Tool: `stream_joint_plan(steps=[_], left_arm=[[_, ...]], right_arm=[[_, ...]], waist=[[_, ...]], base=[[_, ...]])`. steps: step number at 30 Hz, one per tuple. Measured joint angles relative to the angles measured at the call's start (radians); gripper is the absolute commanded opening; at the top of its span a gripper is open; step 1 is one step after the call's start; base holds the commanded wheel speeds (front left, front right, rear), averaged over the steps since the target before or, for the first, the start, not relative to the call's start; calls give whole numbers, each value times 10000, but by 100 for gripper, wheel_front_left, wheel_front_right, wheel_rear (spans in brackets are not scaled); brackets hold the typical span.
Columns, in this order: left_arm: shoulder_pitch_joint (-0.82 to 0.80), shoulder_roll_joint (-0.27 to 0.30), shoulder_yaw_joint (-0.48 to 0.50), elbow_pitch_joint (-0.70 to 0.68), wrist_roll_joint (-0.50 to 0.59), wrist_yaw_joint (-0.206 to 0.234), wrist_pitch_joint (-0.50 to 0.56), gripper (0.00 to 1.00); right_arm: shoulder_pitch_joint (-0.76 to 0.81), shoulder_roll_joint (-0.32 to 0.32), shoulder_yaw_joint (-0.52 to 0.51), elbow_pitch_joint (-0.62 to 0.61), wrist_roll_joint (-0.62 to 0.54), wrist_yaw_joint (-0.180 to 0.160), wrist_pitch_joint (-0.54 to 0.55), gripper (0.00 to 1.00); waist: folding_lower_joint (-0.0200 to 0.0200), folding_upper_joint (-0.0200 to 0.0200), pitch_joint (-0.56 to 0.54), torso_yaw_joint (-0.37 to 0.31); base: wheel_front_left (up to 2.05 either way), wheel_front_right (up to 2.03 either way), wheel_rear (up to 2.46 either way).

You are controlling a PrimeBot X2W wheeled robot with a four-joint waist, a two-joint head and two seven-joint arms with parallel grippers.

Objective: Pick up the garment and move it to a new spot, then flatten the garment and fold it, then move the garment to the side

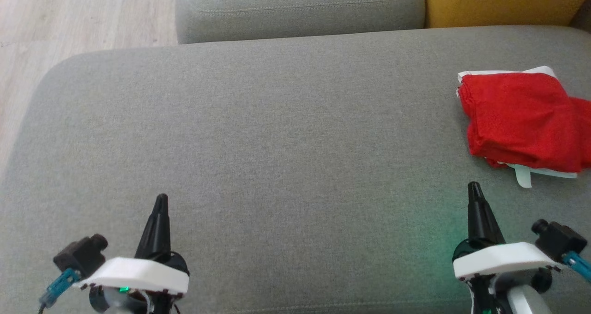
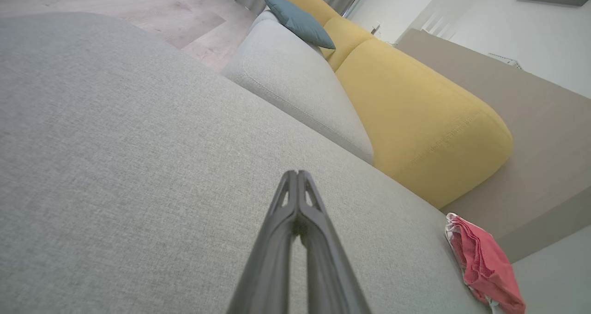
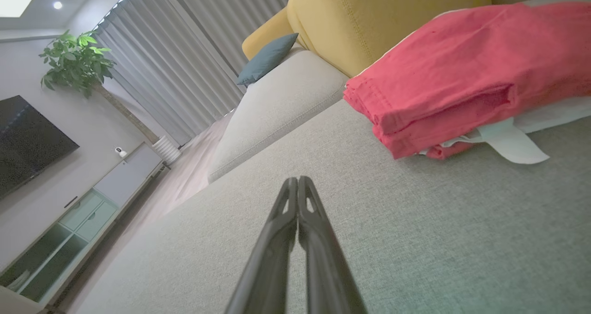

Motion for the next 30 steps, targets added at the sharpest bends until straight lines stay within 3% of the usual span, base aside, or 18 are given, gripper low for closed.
stream_joint_plan(steps=[30], left_arm=[[-404,61,387,351,-3147,-176,767,0]], right_arm=[[-200,-42,-430,-67,3315,0,763,0]], waist=[[0,0,-77,18]], base=[[0,0,0]])
